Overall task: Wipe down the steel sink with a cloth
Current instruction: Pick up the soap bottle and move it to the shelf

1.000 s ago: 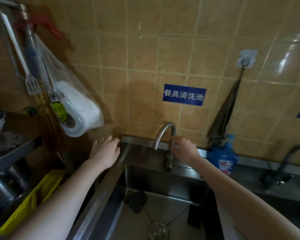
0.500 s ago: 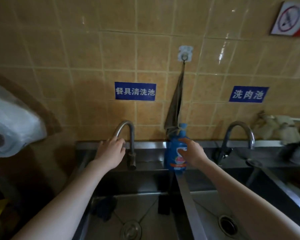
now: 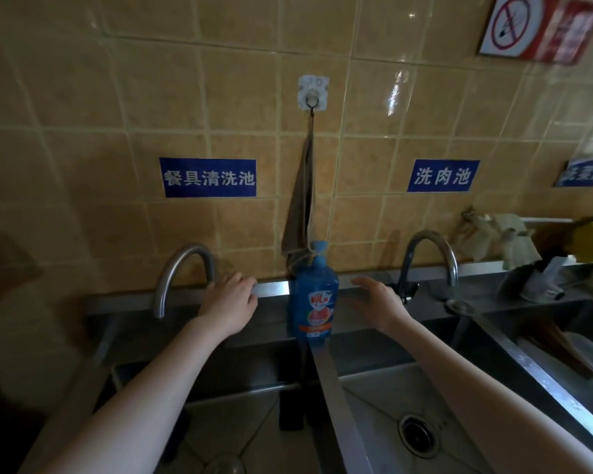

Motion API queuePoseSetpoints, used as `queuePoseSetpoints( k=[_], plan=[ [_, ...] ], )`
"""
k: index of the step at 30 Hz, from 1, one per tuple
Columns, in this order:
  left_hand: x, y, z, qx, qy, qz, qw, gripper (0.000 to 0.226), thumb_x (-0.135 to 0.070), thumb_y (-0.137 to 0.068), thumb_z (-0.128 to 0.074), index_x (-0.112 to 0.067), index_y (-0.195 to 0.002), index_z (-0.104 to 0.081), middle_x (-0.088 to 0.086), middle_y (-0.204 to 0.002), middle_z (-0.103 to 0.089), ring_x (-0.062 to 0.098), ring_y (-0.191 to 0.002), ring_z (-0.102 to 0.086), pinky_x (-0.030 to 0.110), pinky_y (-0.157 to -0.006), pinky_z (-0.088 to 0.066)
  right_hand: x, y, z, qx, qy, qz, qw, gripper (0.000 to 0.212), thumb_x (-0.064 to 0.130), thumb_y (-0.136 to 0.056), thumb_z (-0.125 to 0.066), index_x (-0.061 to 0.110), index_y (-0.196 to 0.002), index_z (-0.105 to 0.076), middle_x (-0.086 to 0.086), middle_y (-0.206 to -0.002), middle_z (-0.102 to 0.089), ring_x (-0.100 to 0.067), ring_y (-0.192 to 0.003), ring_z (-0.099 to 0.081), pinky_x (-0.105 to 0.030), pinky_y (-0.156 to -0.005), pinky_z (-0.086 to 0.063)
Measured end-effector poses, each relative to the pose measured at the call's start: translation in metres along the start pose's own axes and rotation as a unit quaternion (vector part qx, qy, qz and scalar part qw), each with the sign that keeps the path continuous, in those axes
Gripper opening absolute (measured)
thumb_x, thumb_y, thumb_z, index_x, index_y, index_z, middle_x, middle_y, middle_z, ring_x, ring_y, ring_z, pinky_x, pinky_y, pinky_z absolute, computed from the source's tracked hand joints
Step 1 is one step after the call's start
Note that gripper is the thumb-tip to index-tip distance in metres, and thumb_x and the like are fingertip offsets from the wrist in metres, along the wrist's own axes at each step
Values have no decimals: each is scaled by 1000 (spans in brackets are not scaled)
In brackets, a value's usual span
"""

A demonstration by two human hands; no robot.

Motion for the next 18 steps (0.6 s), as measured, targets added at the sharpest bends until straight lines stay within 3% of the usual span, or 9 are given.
queuePoseSetpoints(
  k=[5,12,18],
  plan=[
    [-15,-22,-19,11,15,-6,1000,32,-35,-97,-38,-27,-127,-47,-4,-123,-49,20,-115,-49,41,-94,-37,-25,-19,-6,13,-31,-10,999,49,24,-89,-61,20,-137,-48,-8,-133,-58,-26,-122,-54,-42,-101,-44],
    [-23,-59,-54,20,34,0,999,30,-35,-97,-39,-28,-125,-48,-5,-122,-50,19,-115,-49,39,-94,-36,-62,-53,-26,15,-64,-19,998,45,19,-88,-63,19,-132,-53,-6,-127,-61,-23,-113,-58,-29,-86,-45],
    [-24,-86,-88,1,108,36,994,27,-34,-94,-49,-25,-119,-53,-3,-119,-55,15,-107,-54,33,-87,-48,-89,-81,-51,40,-120,-14,992,49,13,-85,-67,16,-131,-51,-5,-127,-60,-9,-104,-55,-15,-77,-41]
  ],
)
Point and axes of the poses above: each hand's wrist, its own y-axis away from the middle knuckle, its own z-axis out of the back of the hand, x = y × z, the point moved 7 cm from there along -y, towards the middle knuckle
